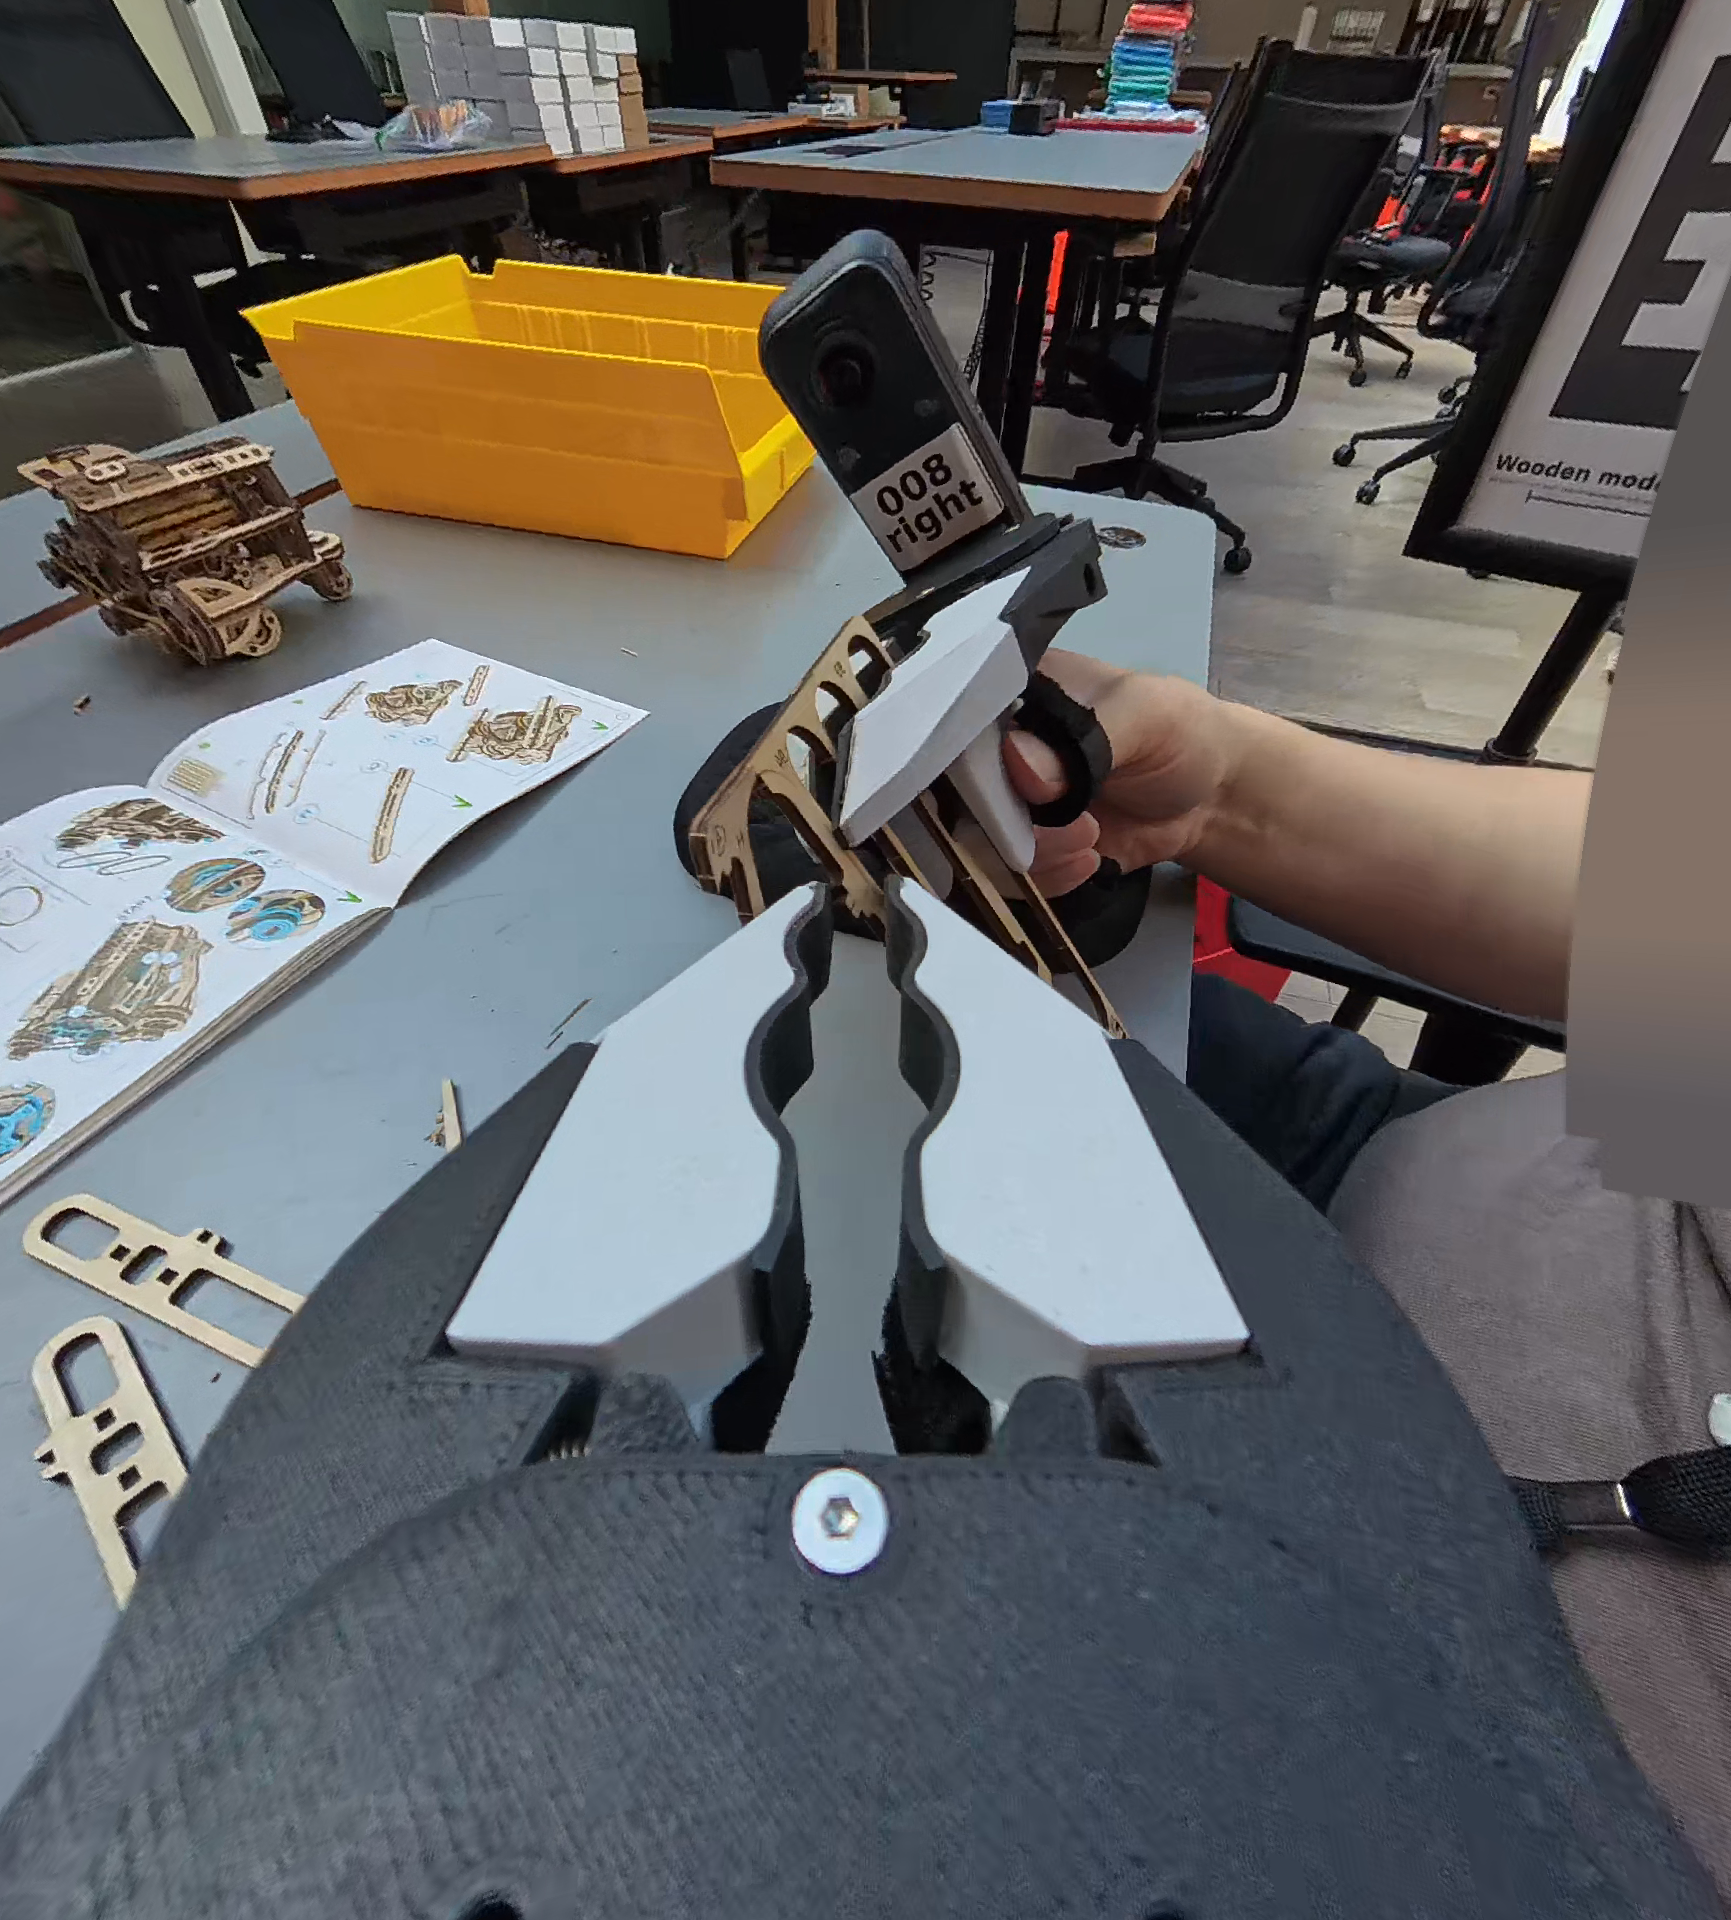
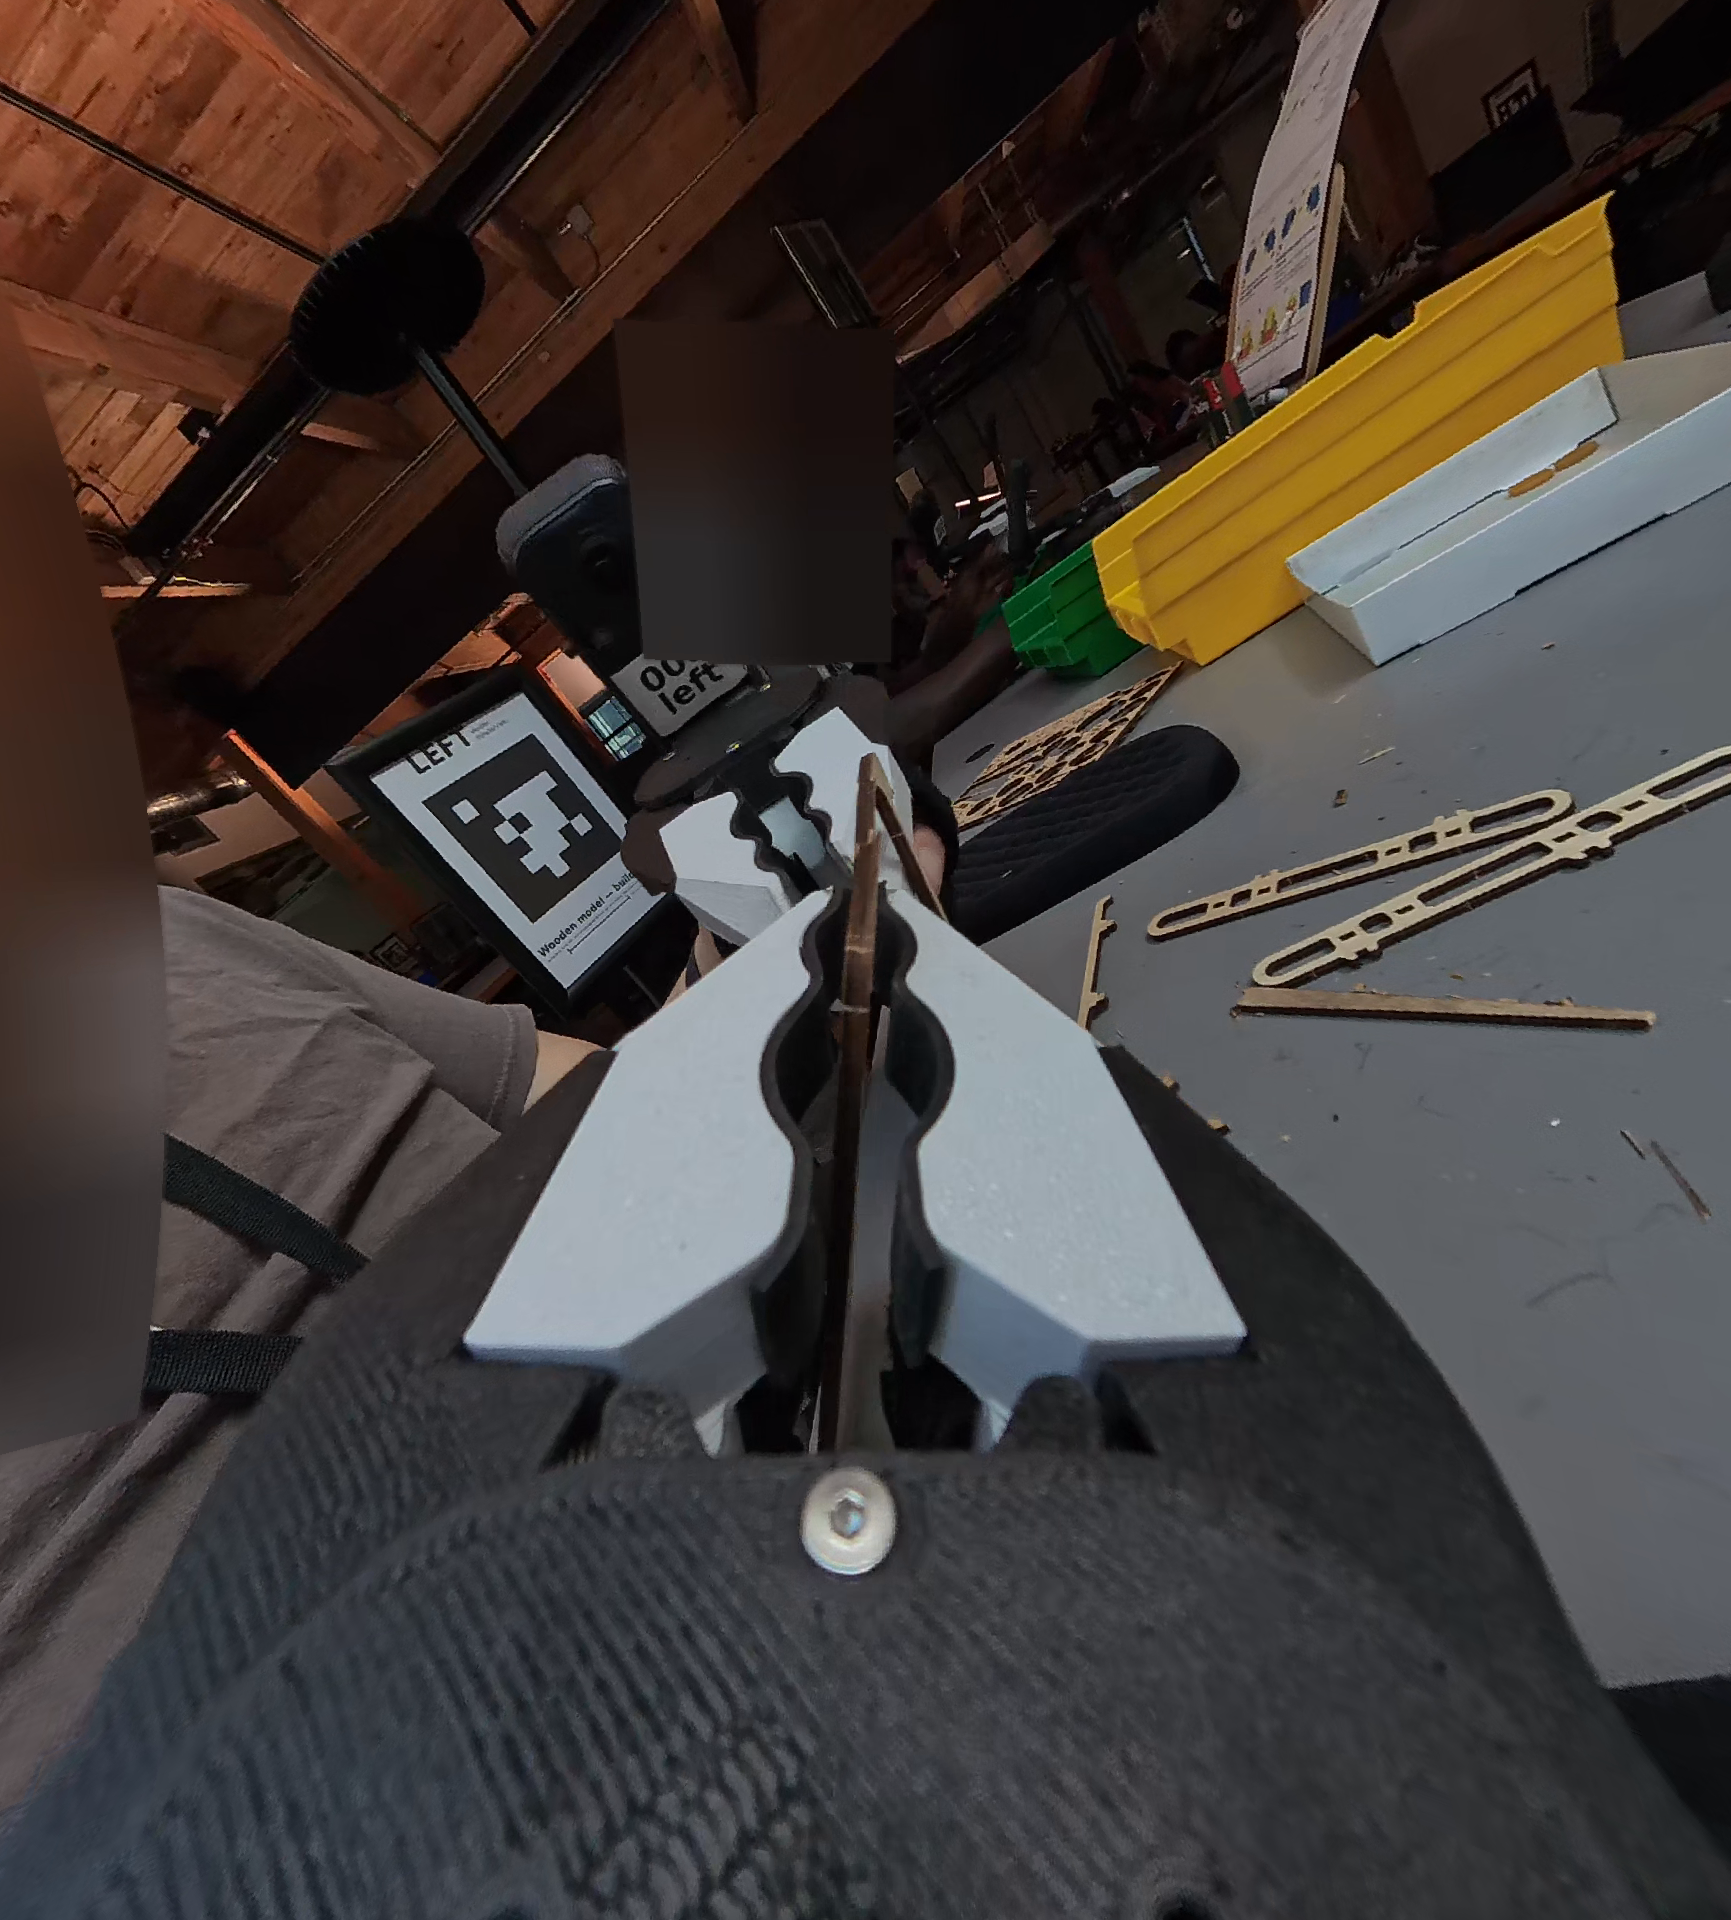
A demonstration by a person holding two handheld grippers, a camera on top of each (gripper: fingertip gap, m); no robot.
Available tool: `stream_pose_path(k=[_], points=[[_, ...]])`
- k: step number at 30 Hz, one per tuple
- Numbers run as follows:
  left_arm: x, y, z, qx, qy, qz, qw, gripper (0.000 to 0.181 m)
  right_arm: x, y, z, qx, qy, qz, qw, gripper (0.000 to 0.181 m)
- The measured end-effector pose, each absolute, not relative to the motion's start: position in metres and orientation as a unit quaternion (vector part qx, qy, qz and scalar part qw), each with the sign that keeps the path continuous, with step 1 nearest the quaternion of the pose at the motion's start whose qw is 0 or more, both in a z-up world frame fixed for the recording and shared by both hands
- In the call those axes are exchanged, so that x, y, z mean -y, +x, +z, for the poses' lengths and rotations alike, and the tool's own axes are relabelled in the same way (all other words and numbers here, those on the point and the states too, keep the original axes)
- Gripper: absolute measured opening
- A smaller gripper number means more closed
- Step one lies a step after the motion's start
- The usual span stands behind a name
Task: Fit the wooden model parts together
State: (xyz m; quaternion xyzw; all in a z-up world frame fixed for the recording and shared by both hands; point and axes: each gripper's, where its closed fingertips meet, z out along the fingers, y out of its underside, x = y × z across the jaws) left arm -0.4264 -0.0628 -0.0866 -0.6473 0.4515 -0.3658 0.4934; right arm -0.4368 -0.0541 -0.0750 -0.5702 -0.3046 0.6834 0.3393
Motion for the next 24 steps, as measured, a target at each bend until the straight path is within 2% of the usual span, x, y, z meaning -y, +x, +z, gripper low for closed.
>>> stream_pose_path(k=[1, 9, 15, 24], points=[[0.063, -0.426, -0.087, -0.449, -0.651, -0.369, 0.489, 0.006, 0.055, -0.437, -0.075, 0.307, -0.569, 0.682, 0.342, 0.000], [0.061, -0.426, -0.084, -0.382, -0.660, -0.479, 0.435, 0.000, 0.054, -0.437, -0.075, 0.305, -0.570, 0.679, 0.348, 0.000], [0.058, -0.427, -0.086, -0.380, -0.649, -0.446, 0.485, 0.001, 0.049, -0.437, -0.079, 0.292, -0.586, 0.673, 0.344, 0.000], [0.058, -0.431, -0.092, -0.376, -0.646, -0.454, 0.485, 0.001, 0.048, -0.441, -0.085, 0.286, -0.599, 0.678, 0.316, 0.000]])
